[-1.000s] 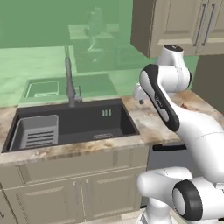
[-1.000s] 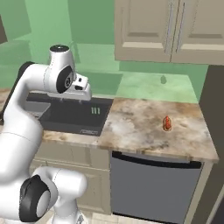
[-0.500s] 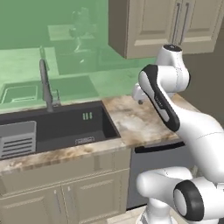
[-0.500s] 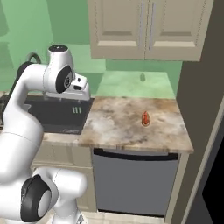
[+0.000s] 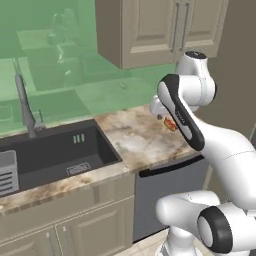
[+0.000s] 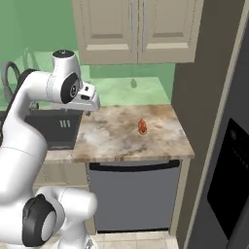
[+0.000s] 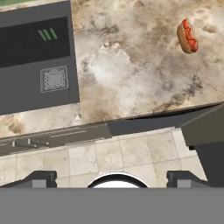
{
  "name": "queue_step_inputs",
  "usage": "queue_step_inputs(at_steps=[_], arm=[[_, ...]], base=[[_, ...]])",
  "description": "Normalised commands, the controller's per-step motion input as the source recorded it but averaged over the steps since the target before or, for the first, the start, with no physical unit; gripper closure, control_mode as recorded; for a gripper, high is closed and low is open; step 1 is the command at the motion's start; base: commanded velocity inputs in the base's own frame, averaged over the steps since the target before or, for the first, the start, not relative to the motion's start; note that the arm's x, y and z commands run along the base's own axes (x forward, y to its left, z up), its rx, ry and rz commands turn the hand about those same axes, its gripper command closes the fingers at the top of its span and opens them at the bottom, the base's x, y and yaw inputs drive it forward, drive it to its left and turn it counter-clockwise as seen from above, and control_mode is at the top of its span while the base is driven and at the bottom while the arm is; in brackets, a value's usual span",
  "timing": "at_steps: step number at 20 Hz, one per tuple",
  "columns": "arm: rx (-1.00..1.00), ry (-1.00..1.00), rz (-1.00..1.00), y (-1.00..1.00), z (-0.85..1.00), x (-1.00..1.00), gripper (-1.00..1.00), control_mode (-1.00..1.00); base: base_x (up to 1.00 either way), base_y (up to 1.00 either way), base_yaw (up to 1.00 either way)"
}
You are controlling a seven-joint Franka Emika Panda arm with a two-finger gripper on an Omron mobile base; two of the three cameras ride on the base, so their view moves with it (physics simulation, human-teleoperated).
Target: Store the hot dog in the freezer for long-term storage. Close the freezer door after placing the cooked food.
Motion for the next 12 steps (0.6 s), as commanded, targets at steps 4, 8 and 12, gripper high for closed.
queue_step_inputs(at_steps=[4, 8, 12], arm=[[0.0, 0.0, 0.0, 0.0, 0.0, 0.0, -1.0, 1.0], [0.0, 0.0, 0.0, 0.0, 0.0, 0.0, -1.0, 1.0], [0.0, 0.0, 0.0, 0.0, 0.0, 0.0, -1.0, 1.0]], base=[[0.06, -0.2, -0.28], [0.13, -0.15, -0.21], [0.11, -0.1, -0.15]])
